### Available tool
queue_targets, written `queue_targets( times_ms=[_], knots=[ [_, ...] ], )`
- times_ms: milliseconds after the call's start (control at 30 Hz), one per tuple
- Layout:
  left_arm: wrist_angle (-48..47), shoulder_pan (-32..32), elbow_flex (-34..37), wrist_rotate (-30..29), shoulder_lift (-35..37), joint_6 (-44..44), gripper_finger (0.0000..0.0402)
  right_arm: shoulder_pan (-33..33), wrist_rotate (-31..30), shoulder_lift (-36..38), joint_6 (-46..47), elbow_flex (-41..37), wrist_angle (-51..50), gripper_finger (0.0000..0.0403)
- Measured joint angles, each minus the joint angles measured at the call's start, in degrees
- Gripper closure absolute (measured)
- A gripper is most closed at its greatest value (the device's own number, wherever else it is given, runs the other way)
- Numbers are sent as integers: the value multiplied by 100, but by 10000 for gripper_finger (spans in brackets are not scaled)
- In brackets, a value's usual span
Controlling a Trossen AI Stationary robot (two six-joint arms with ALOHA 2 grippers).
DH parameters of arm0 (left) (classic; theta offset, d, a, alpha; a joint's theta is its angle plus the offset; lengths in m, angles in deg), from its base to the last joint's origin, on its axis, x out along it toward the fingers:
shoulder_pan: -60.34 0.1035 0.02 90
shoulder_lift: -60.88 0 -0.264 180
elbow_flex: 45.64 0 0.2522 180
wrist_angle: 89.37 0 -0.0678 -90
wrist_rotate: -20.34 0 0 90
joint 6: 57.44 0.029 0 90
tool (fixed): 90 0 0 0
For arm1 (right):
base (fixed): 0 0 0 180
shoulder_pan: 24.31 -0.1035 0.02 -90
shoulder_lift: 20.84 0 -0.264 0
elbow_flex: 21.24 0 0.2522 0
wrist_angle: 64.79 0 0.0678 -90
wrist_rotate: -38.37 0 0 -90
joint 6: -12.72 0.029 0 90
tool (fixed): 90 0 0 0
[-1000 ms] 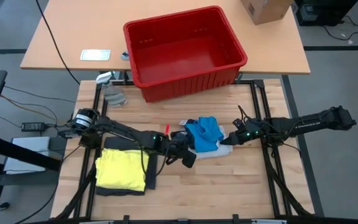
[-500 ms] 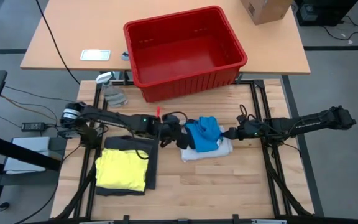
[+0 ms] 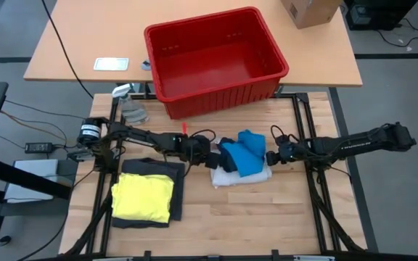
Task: Fold Laundry from Bin
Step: Put the stacked clothes into the red laundry bin
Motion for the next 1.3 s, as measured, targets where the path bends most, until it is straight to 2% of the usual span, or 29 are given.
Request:
queue_targets(
  times_ms=[300,467,667,833,933,1133,1233,1300],
  knots=[
    [977,-99,926,663,0,-533,170,-6,234,-597,-42,-2,852,121],
    [1771,-197,1277,674,2,-886,170,-8,285,-915,-697,-2,1430,121],
    [1748,-218,1365,603,0,-566,170,-11,591,-1188,-1571,-2,2324,121],
    [1757,-257,1365,579,0,-293,170,-11,761,-1240,-1786,-2,2842,126],
    [1761,-255,1365,579,0,-293,170,-1,746,-1240,-1464,-2,2773,135],
    [1783,-263,1365,561,0,-451,170,31,642,-1238,387,-2,1577,146],
    [1790,-264,1365,522,0,-427,170,20,429,-1230,499,23,1115,146],
    [2023,-232,1365,509,-102,-331,170,61,523,-1229,270,19,1099,146]
  ],
)
